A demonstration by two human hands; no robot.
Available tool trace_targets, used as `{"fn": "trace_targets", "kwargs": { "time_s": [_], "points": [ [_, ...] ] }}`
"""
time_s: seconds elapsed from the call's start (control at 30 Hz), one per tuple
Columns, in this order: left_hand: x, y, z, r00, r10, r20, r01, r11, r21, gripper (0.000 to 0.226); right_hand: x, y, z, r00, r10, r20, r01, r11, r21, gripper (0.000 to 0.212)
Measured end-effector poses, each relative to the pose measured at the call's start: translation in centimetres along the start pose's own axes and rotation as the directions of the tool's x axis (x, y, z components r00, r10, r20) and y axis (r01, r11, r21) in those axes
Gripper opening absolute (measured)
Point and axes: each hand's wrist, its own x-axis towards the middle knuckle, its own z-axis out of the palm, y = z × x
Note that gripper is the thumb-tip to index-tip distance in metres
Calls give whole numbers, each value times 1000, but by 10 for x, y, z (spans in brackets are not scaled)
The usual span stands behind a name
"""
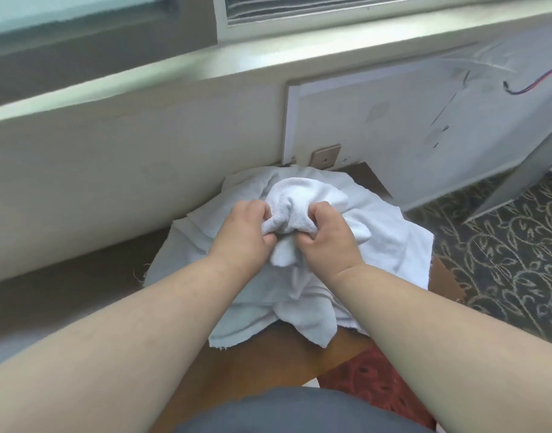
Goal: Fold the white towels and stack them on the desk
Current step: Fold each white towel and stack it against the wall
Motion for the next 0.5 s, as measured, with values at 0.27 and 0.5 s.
{"fn": "trace_targets", "kwargs": {
  "time_s": [0.27,0.5],
  "points": [
    [-47,10,-62,929,-150,-337,119,987,-111,28,9,-73,7,938,-333,95,311,930,194,20],
    [-131,-26,-107,790,-300,-535,283,952,-117,27,-27,-140,53,797,-568,207,476,800,365,24]
  ]
}}
